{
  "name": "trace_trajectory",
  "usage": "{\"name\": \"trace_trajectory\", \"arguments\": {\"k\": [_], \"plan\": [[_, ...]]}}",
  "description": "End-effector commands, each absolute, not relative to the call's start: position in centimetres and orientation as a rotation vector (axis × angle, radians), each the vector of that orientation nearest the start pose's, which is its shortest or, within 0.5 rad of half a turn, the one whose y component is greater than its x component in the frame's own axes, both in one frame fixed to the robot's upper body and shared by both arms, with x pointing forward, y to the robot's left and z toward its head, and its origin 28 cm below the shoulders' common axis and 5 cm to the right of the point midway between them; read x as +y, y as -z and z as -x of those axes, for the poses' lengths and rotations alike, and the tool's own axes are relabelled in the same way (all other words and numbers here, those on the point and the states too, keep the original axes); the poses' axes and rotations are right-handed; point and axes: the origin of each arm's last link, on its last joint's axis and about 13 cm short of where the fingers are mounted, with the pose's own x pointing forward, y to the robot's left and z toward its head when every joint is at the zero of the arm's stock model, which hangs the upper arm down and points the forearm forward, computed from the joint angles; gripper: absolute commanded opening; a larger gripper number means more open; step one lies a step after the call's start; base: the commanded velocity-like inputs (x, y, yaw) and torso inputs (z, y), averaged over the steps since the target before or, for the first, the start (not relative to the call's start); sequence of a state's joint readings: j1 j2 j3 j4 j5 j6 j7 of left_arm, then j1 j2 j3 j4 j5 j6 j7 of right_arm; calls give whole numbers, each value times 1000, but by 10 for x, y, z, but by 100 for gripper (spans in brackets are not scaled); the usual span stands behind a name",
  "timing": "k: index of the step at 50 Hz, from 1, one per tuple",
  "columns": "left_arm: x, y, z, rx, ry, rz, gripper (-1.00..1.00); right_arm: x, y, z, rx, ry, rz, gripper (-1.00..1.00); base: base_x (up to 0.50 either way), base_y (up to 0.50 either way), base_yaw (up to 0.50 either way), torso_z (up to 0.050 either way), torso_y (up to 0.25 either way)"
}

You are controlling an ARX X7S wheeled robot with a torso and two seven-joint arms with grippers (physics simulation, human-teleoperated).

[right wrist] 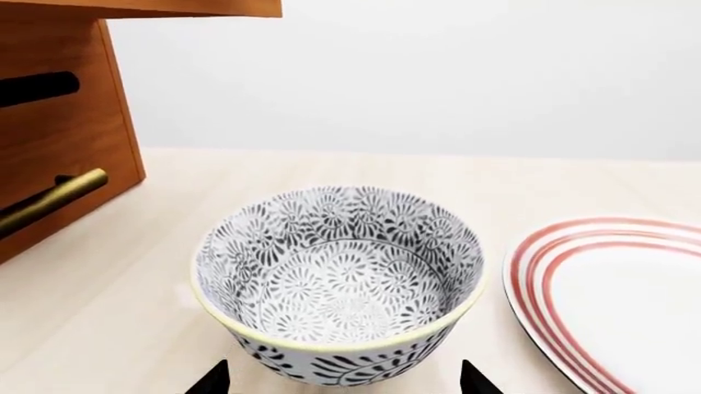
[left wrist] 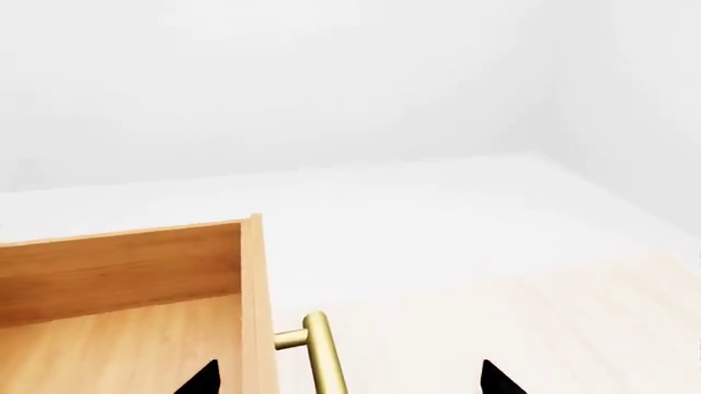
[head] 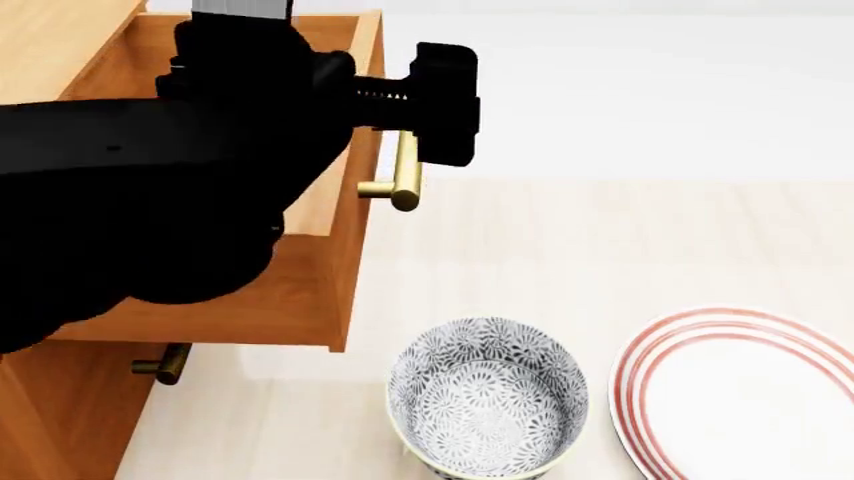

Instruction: Open the top drawer of the cabinet.

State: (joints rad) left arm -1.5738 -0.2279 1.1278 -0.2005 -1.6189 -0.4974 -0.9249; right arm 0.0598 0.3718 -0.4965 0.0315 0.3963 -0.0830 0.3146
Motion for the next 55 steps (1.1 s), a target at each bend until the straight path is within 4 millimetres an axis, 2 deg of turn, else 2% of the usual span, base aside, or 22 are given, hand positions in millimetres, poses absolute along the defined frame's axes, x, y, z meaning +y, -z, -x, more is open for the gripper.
{"name": "trace_trajectory", "arguments": {"k": [1, 9, 16, 19, 23, 30, 36, 43, 47, 55], "plan": [[89, -310, -293, 43, 318, 6, 100, -93, -5, -201, 70, -138, -13, 100, 0, 0, 0, 0, 0], [98, -301, -265, -92, 345, -69, 100, -94, -5, -202, 72, -130, -16, 100, 0, 0, 0, 0, 0], [106, -288, -230, -279, 428, -128, 100, -94, -4, -203, 77, -122, -19, 100, 0, 0, 0, 0, 0], [110, -285, -222, -383, 403, -189, 100, -94, -4, -203, 79, -119, -21, 100, 0, 0, 0, 0, 0], [113, -279, -211, -405, 426, -178, 100, -94, -4, -203, 81, -117, -21, 100, 0, 0, 0, 0, 0], [118, -266, -199, -484, 415, -202, 100, -94, -5, -202, 84, -118, -20, 100, 0, 0, 0, 0, 0], [122, -247, -194, -507, 404, -221, 100, -94, -4, -202, 86, -119, -18, 100, 0, 0, 0, 0, 0], [127, -228, -186, -615, 383, -251, 100, -93, -3, -203, 88, -119, -17, 100, 0, 0, 0, 0, 0], [130, -207, -184, -600, 392, -263, 100, -93, -3, -202, 89, -118, -15, 100, 0, 0, 0, 0, 0], [136, -182, -184, -617, 376, -303, 100, -93, -2, -203, 91, -117, -14, 100, 0, 0, 0, 0, 0]]}}
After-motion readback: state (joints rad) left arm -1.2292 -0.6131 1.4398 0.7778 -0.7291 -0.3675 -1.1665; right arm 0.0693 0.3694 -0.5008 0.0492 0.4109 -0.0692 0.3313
